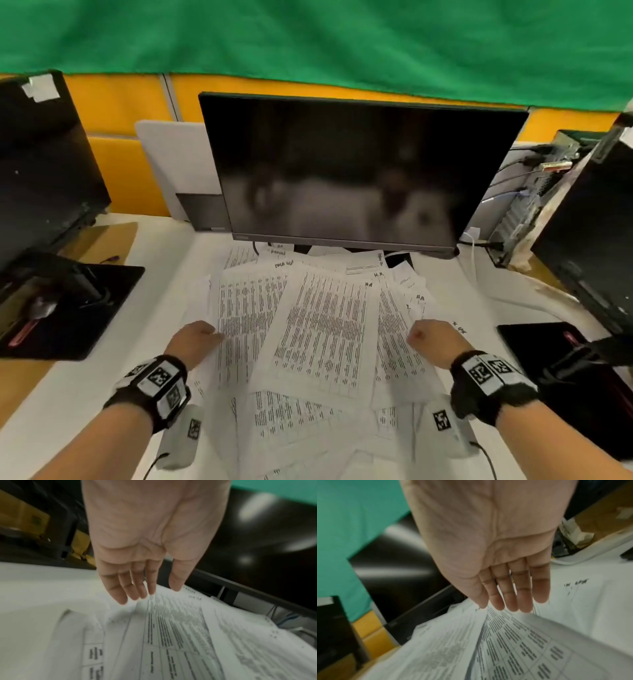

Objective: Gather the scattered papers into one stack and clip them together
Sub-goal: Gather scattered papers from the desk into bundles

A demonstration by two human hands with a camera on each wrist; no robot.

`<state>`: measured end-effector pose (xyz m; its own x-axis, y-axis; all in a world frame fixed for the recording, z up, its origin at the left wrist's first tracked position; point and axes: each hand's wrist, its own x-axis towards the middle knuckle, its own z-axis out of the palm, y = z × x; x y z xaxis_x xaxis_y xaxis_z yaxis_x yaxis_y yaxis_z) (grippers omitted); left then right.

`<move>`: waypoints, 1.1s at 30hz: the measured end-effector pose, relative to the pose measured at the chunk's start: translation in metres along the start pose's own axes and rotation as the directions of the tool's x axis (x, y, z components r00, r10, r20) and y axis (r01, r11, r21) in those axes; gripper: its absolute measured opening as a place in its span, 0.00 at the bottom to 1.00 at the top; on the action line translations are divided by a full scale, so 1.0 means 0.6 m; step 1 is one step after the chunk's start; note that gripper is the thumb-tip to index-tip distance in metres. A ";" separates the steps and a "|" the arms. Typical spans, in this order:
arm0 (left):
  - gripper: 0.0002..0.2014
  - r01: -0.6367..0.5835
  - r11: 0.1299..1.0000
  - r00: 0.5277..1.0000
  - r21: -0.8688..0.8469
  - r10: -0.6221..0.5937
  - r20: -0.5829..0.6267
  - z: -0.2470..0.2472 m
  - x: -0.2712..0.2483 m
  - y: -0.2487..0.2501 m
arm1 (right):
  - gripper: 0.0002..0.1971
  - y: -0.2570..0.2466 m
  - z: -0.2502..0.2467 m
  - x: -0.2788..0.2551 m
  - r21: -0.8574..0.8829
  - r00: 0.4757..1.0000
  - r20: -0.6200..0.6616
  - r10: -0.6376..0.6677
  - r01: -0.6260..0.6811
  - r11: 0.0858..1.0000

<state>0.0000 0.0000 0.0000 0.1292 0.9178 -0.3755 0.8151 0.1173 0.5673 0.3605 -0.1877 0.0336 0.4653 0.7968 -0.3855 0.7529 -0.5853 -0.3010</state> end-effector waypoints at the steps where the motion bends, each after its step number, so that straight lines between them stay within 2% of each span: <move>1: 0.11 0.023 0.998 1.000 0.059 -0.023 -0.001 0.005 0.011 0.006 | 0.10 -0.006 0.004 0.014 -0.012 1.000 0.016 0.019 -0.019 1.000; 3: 0.15 0.076 0.986 0.997 0.150 -0.079 0.010 0.009 0.028 0.019 | 0.11 -0.025 0.003 0.031 -0.028 0.996 0.046 0.072 -0.071 0.997; 6: 0.28 0.123 0.977 0.990 0.176 -0.132 0.039 0.018 0.042 0.036 | 0.15 -0.058 0.010 0.052 0.018 0.984 0.097 0.149 -0.151 0.988; 9: 0.36 0.160 0.974 0.985 0.159 -0.167 0.031 0.027 0.060 0.030 | 0.27 -0.083 0.032 0.064 0.135 0.960 0.159 0.231 -0.253 0.958; 11: 0.37 0.161 0.982 0.986 0.098 -0.165 0.033 0.033 0.066 0.021 | 0.29 -0.100 0.049 0.055 0.225 0.945 0.194 0.264 -0.305 0.925; 13: 0.29 0.100 0.992 0.994 0.075 -0.103 0.033 0.035 0.070 0.011 | 0.31 -0.107 0.073 0.048 0.323 0.939 0.233 0.252 -0.319 0.891; 14: 0.22 0.053 0.996 0.998 0.072 -0.055 0.018 0.036 0.073 0.004 | 0.37 -0.106 0.083 0.044 0.346 0.937 0.228 0.266 -0.333 0.877; 15: 0.15 0.006 0.998 1.000 0.056 -0.006 -0.004 0.035 0.077 -0.003 | 0.36 -0.104 0.095 0.043 0.356 0.936 0.213 0.279 -0.340 0.870; 17: 0.13 -0.082 0.997 0.995 -0.009 0.081 -0.063 0.026 0.083 -0.013 | 0.13 -0.106 0.102 0.037 0.364 0.949 0.156 0.274 -0.313 0.877; 19: 0.12 -0.118 0.985 0.989 -0.123 0.106 -0.104 0.010 0.088 -0.021 | 0.21 -0.100 0.105 0.041 0.356 0.954 0.104 0.282 -0.300 0.885; 21: 0.12 -0.139 0.967 0.984 -0.212 0.111 -0.137 -0.013 0.090 -0.030 | 0.23 -0.096 0.107 0.040 0.376 0.950 0.063 0.304 -0.305 0.875; 23: 0.12 -0.124 0.952 0.986 -0.278 0.087 -0.142 -0.032 0.092 -0.041 | 0.22 -0.087 0.110 0.042 0.390 0.945 0.025 0.327 -0.311 0.867; 26: 0.12 -0.062 0.922 0.997 -0.381 0.039 -0.068 -0.054 0.091 -0.063 | 0.20 -0.078 0.116 0.047 0.397 0.937 -0.025 0.348 -0.310 0.864; 29: 0.28 0.015 0.903 0.998 -0.430 0.010 0.055 -0.059 0.077 -0.080 | 0.14 -0.081 0.111 0.042 0.429 0.939 -0.020 0.344 -0.303 0.851; 30: 0.28 0.028 0.887 0.997 -0.460 0.007 0.074 -0.057 0.066 -0.079 | 0.12 -0.077 0.114 0.041 0.457 0.943 -0.003 0.332 -0.294 0.839; 33: 0.14 0.035 0.846 0.997 -0.532 0.007 0.076 -0.050 0.036 -0.075 | 0.15 -0.092 0.108 0.008 0.484 0.956 0.015 0.294 -0.264 0.834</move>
<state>-0.0508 0.0259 -0.0114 0.1772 0.8871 -0.4261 0.3934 0.3330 0.8569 0.2911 -0.1617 -0.0081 0.6588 0.5872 -0.4704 0.2801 -0.7717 -0.5710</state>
